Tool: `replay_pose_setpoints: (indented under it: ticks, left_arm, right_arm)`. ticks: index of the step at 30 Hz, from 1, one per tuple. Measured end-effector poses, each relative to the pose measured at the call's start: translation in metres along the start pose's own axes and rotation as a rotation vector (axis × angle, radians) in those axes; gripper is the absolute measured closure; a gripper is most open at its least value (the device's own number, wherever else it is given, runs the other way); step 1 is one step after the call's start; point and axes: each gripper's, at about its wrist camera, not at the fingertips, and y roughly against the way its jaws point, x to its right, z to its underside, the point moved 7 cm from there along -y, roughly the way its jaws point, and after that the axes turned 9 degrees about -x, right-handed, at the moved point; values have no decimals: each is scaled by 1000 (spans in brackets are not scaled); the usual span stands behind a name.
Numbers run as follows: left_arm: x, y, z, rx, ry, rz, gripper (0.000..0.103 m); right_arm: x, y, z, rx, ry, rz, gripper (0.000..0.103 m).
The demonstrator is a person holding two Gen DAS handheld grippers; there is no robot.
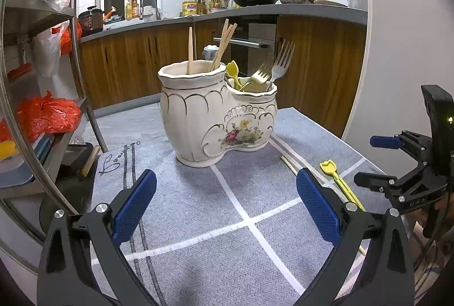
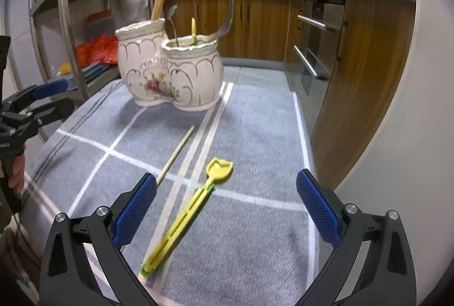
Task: Organize utensils
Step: 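Withdraw both open tools back toward the yellow utensil and last chopstick, then grasp the long yellow utensil with the right tool while the left tool grasps the last chopstick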
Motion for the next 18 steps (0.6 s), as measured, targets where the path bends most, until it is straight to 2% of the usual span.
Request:
replay_pose_setpoints:
  ticks: [14, 17, 18]
  left_arm:
    - [-1, -8, 6, -26, 17, 7, 6]
    - [-1, -9, 7, -28, 20, 12, 6]
    - [-1, -10, 7, -29, 20, 12, 6]
  right_arm:
    - [-8, -14, 8, -84, -31, -13, 6]
    - [-12, -15, 7, -92, -36, -24, 12]
    - [-14, -17, 7, -100, -33, -19, 20]
